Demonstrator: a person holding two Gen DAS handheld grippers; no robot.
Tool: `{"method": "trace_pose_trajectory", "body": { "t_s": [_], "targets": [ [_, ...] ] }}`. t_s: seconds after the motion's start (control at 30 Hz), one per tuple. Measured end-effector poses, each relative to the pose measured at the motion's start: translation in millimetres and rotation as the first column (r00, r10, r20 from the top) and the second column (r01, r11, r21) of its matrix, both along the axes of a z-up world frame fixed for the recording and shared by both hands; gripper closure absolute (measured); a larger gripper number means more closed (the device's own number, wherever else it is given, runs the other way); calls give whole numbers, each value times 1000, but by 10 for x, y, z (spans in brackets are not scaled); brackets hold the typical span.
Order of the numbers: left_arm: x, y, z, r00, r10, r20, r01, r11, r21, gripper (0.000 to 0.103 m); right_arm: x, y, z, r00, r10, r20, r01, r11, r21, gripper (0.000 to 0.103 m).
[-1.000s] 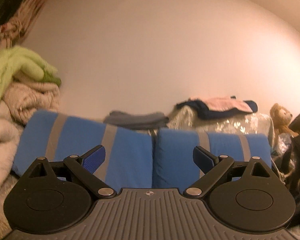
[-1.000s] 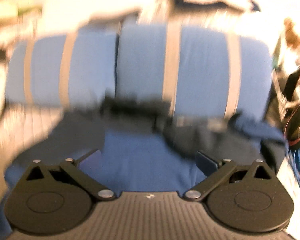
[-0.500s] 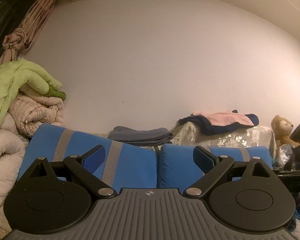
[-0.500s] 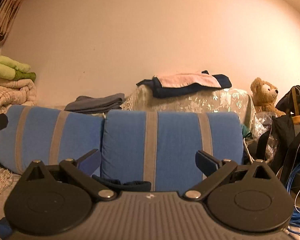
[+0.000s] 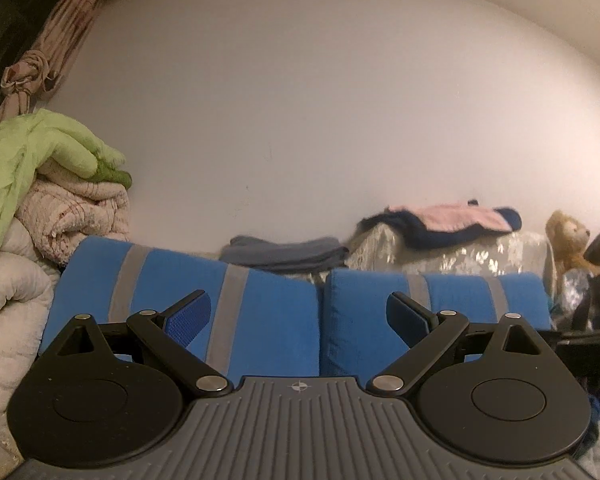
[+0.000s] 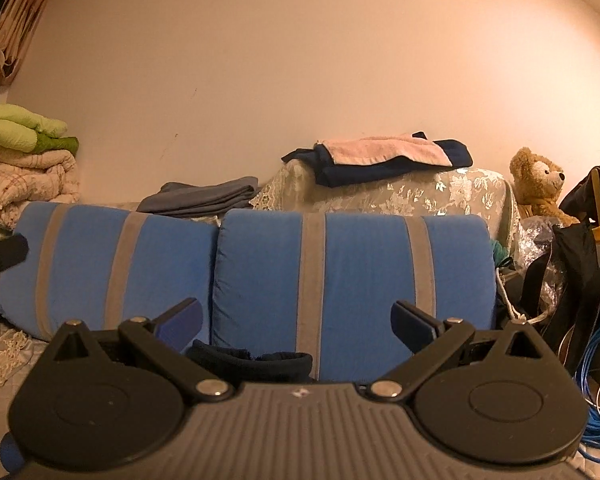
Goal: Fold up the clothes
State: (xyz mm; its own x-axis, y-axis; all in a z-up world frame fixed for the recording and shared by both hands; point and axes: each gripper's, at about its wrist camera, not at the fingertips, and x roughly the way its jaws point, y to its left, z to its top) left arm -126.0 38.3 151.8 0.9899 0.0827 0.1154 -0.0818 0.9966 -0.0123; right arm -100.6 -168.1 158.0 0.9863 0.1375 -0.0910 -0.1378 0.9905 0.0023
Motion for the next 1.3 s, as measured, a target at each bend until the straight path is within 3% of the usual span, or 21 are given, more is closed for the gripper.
{"method": "trace_pose_trajectory", "body": {
  "t_s": [0.23,0.53,0.7,0.83,0.97,1.1,1.2,1.3],
  "targets": [
    [155,-37,-96,990,43,-137,-37,998,46,6,36,24,-44,999,19,-38,-19,1000,-6,0],
    [371,70,-242,941,84,-328,-72,996,50,6,165,130,-169,989,56,-140,-63,997,-53,0],
    [405,369,-305,930,92,-355,-84,996,37,6,224,181,-261,983,66,-174,-81,994,-79,0],
    [479,840,-409,901,84,-425,-120,991,-60,6,283,188,-337,975,83,-204,-100,992,-77,0],
    [545,1214,-581,844,65,-532,-191,964,-184,7,355,195,-441,955,114,-274,-136,989,-64,0],
    [582,1352,-710,799,27,-600,-224,940,-256,7,463,239,-595,912,147,-383,-182,982,-58,0],
    [596,1454,-829,773,-55,-632,-231,904,-360,7,544,271,-711,871,169,-461,-216,975,-49,0],
    [573,1593,-858,779,-80,-622,-254,867,-429,7,625,304,-826,823,190,-536,-248,968,-37,0]
  ]
}}
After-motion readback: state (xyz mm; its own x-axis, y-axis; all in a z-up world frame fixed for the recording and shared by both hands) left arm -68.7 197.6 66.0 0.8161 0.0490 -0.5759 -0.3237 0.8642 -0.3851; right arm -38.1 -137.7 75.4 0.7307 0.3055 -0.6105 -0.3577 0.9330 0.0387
